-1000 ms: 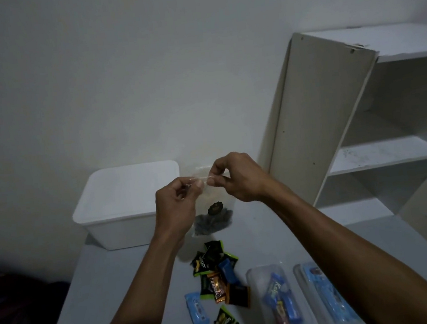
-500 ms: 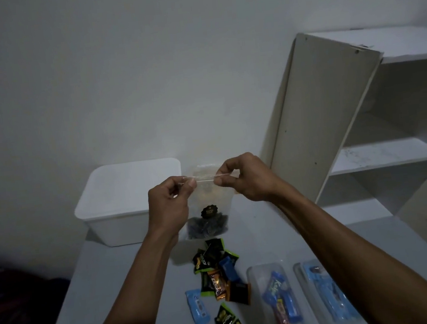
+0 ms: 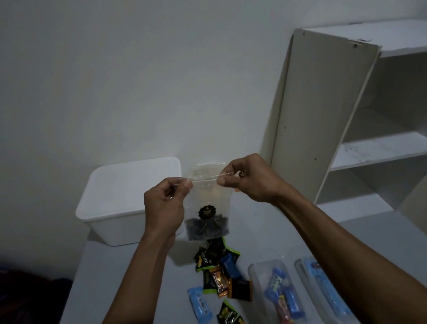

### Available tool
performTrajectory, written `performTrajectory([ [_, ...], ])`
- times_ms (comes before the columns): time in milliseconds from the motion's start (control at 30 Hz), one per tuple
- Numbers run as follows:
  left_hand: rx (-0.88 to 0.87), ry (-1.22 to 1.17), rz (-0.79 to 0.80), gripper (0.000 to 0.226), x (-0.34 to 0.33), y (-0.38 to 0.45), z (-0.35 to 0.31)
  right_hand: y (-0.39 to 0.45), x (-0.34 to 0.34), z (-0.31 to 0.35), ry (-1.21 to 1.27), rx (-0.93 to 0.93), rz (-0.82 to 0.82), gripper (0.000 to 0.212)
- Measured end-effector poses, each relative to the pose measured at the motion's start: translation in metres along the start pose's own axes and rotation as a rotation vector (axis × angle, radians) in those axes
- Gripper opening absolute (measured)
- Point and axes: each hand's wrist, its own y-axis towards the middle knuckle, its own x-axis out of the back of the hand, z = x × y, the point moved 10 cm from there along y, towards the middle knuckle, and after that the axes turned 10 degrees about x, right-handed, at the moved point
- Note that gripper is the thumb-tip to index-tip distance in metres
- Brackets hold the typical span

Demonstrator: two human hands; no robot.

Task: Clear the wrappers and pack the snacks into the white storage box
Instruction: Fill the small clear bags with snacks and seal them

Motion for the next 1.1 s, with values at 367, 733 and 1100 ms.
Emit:
performTrajectory([
  [367,0.021,-0.041,-0.003,0.004,-0.003,-0.002,-0.006,-0.010,0.011,-0.014,0.232,-0.081,-0.151,0.015],
  [733,0.128,-0.146,-0.008,0.005,-0.007,0.001,0.002,-0.022,0.024,-0.022,0.371,-0.084,-0.328,0.025],
  [1100,0.098,-0.104,0.035,0.004,-0.018,0.000,0.001,-0.018,0.012,-0.022,0.282,-0.052,-0.352,0.019],
])
